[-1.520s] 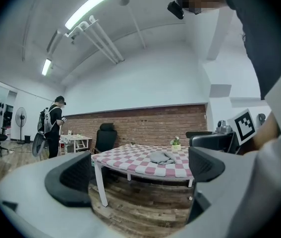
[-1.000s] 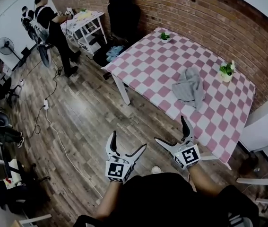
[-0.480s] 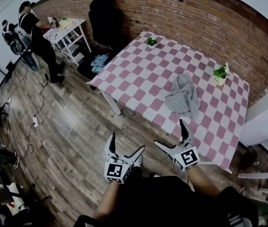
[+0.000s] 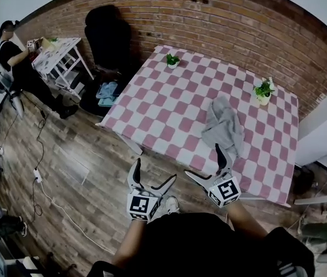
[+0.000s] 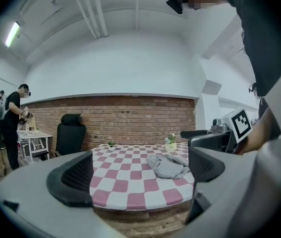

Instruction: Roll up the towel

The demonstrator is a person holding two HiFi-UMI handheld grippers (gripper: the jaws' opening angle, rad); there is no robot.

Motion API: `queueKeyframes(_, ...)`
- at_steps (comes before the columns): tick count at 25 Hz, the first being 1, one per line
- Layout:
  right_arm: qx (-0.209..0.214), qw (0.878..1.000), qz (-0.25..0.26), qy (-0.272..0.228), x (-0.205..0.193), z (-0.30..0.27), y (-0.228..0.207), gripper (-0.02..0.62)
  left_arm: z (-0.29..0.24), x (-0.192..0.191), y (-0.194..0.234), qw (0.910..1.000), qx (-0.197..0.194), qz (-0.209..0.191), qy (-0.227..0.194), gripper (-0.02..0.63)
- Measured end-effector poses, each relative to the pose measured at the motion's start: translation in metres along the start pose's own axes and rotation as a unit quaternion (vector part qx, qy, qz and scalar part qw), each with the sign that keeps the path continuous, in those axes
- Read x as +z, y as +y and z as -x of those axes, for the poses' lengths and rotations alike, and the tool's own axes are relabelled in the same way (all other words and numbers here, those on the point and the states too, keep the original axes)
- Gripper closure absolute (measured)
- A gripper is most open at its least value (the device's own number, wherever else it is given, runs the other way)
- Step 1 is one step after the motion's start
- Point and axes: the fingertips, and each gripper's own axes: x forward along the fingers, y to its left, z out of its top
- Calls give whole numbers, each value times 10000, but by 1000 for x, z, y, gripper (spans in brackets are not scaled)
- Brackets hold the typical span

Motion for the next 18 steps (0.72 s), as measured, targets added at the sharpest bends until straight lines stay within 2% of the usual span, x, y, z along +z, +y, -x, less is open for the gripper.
queueKeyframes(4,-129,9998,-21,166,-6,-18,-4,3,-19,3,17,9995,-304,-9,-34,14)
queueKeyframes(8,-434,9987,-109,256,-11,-24,-11,3,-38,-6,25,9977,-660,14,128,15)
queueKeyframes(18,-1443,9871,-435,539,-34,7,-64,3,-101,-10,-10,9834,-1797,-44,233,25)
